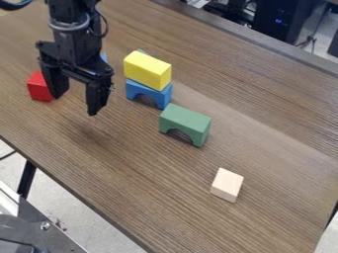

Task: Place the red cube on top of the yellow block

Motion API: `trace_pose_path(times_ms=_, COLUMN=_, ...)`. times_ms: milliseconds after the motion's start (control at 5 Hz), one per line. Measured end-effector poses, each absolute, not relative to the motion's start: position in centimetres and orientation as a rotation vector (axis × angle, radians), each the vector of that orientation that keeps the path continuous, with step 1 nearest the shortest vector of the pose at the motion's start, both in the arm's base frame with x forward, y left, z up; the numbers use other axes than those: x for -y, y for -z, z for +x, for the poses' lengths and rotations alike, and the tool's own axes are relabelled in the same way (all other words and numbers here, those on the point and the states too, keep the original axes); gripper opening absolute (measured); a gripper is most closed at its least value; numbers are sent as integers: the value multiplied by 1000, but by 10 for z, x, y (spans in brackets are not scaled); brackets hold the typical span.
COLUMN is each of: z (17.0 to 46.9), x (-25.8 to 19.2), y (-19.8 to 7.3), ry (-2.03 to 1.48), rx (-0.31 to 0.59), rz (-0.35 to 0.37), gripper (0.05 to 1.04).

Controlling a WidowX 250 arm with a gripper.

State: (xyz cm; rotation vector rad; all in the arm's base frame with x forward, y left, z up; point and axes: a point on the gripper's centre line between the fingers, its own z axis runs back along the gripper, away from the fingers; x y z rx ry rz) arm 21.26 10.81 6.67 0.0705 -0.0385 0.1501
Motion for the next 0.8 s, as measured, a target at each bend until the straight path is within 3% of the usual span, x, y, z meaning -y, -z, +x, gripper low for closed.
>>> trace_pose_path(times_ms=400, z=212, x=-111, y=-62, ry=-165, rx=19, rz=34, gripper=1000)
trace_pose_path(times_ms=800, z=222, x=-128, y=-74, ry=-198, rx=60, rz=31, gripper=1000)
